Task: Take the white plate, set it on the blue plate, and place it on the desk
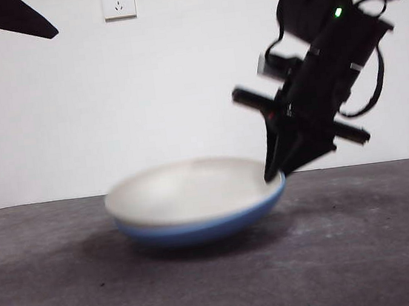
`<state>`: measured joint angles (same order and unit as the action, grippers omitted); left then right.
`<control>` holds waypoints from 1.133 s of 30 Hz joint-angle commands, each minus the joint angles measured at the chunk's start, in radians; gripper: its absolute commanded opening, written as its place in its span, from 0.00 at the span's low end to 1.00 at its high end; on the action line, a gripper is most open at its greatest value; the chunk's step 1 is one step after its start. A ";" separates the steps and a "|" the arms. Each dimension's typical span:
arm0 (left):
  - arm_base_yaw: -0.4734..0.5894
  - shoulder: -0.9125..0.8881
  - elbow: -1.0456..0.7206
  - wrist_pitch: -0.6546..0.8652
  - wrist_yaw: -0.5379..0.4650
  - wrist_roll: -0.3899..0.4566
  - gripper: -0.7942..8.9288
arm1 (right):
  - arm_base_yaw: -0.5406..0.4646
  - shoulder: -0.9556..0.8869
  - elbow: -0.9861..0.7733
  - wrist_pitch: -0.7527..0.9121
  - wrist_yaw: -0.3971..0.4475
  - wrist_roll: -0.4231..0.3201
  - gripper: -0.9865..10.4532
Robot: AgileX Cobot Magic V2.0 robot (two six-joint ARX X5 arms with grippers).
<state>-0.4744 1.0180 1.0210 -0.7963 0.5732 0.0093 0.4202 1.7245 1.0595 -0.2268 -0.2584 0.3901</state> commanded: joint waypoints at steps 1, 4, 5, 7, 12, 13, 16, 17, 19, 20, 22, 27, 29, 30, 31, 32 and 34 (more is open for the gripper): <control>-0.005 0.003 0.010 0.004 0.003 0.005 0.34 | 0.006 0.042 0.029 0.019 -0.002 0.018 0.09; -0.005 0.003 0.010 0.004 0.003 0.005 0.34 | 0.006 0.063 0.031 0.019 -0.002 0.017 0.09; -0.005 0.003 0.010 0.004 0.003 0.005 0.34 | 0.006 0.066 0.031 0.019 -0.002 0.016 0.09; -0.005 0.003 0.010 0.004 0.003 0.005 0.34 | 0.006 0.067 0.031 0.017 -0.001 0.012 0.09; -0.005 0.003 0.010 0.003 0.003 0.005 0.34 | 0.006 0.067 0.031 0.009 -0.001 0.011 0.17; -0.005 0.003 0.010 0.002 0.003 0.005 0.34 | 0.006 0.067 0.031 0.006 0.000 0.011 0.21; -0.005 0.003 0.010 0.003 0.003 0.005 0.34 | 0.006 0.067 0.031 0.002 0.001 0.011 0.30; -0.005 0.003 0.010 0.003 0.003 0.005 0.34 | 0.006 0.067 0.031 0.002 0.001 0.011 0.31; -0.005 0.003 0.010 0.002 0.003 0.005 0.34 | 0.006 0.064 0.031 0.000 0.002 0.011 0.32; -0.005 0.003 0.010 0.002 0.003 0.005 0.34 | 0.006 0.059 0.031 -0.002 0.002 0.011 0.32; -0.005 0.003 0.010 0.002 0.003 0.005 0.34 | 0.006 0.044 0.031 -0.005 0.010 0.011 0.32; -0.005 0.003 0.010 0.003 0.003 0.005 0.34 | 0.006 -0.031 0.031 -0.026 0.026 -0.009 0.32; -0.005 0.003 0.010 0.003 0.003 0.005 0.34 | 0.006 -0.076 0.031 -0.048 0.026 -0.028 0.32; -0.005 0.003 0.010 0.003 0.003 0.005 0.34 | 0.006 -0.100 0.031 -0.063 0.025 -0.041 0.32; -0.005 0.003 0.010 0.003 0.003 0.005 0.34 | 0.006 -0.127 0.031 -0.079 0.023 -0.057 0.32; -0.005 0.003 0.010 0.003 0.003 0.005 0.34 | 0.006 -0.153 0.031 -0.098 0.023 -0.072 0.32; -0.005 0.003 0.010 0.003 0.003 0.005 0.34 | 0.009 -0.212 0.031 -0.146 0.021 -0.102 0.32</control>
<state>-0.4744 1.0180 1.0210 -0.7986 0.5732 0.0093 0.4198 1.5196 1.0706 -0.3649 -0.2356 0.3313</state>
